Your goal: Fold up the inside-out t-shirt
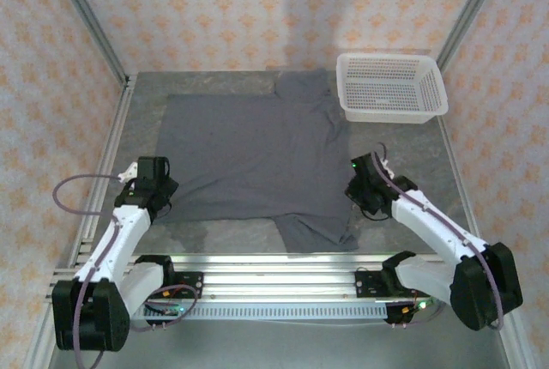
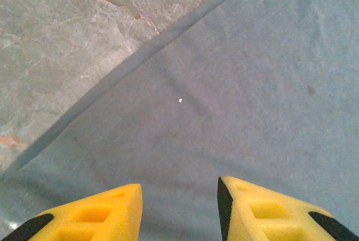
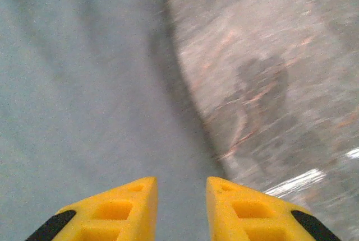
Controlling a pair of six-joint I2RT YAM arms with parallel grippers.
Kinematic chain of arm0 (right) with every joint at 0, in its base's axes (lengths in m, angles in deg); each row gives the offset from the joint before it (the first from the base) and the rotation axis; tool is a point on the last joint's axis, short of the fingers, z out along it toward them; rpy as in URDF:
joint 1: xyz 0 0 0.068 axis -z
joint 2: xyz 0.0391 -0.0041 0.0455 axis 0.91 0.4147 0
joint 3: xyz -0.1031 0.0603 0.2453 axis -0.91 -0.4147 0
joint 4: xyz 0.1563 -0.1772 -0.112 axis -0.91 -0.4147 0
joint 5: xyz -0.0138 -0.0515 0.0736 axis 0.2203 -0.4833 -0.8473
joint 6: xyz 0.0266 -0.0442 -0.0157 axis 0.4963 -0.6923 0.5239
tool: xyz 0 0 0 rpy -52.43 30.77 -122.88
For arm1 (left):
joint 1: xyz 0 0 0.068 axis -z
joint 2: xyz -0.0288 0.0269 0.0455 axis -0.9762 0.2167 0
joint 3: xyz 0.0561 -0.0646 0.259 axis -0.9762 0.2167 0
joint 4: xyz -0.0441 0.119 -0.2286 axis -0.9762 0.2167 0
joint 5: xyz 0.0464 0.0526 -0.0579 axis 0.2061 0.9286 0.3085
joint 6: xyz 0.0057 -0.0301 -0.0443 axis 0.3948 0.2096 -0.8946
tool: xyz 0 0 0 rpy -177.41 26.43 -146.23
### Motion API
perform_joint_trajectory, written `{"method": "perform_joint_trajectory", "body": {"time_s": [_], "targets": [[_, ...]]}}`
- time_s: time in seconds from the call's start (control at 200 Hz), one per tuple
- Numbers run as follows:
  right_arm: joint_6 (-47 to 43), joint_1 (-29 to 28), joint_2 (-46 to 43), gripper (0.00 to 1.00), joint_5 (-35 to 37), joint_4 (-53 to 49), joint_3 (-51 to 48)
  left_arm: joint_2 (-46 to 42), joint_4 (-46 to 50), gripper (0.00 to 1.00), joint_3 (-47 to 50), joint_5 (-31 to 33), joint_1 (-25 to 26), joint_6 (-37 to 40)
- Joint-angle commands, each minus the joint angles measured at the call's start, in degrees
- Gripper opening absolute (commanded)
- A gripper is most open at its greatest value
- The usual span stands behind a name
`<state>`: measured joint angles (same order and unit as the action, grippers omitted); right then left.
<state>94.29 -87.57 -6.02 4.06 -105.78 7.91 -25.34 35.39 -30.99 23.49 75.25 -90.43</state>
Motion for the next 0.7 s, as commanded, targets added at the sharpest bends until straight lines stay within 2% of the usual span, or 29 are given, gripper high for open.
{"method": "perform_joint_trajectory", "body": {"time_s": [0.0, 0.125, 0.265, 0.44, 0.545, 0.606, 0.696], "targets": [[-6.8, 1.4, 1.6, 0.33, -2.2, 0.1, -2.5, -4.2, 8.1, 0.40, -0.5, 3.7, 1.5, -0.5], [-7.7, 1.4, 4.0, 0.31, -9.9, 3.8, -5.0, -5.6, 10.4, 0.40, 0.4, 6.3, 2.2, -0.3], [-5.2, 0.9, 5.2, 0.29, -13.8, 5.2, -7.1, -4.8, 12.5, 0.40, -0.4, 8.6, 2.2, -1.6], [-2.5, -2.8, 3.9, 0.29, -14.8, 4.9, -9.4, -4.6, 13.4, 0.40, -1.3, 8.5, 2.2, -2.1], [-2.1, -3.1, 4.8, 0.28, -13.2, 6.2, -10.2, -4.4, 12.8, 0.40, -0.4, 8.8, 2.2, -2.8], [-2.3, -3.1, 5.2, 0.24, -12.4, 7.3, -9.8, -3.9, 12.3, 0.40, 0.1, 8.7, 2.2, -3.0], [-3.2, -3.1, 6.3, 0.05, -9.4, 6.9, -8.0, -2.3, 12.1, 0.40, 0.0, 7.8, 2.2, -2.8]]}}
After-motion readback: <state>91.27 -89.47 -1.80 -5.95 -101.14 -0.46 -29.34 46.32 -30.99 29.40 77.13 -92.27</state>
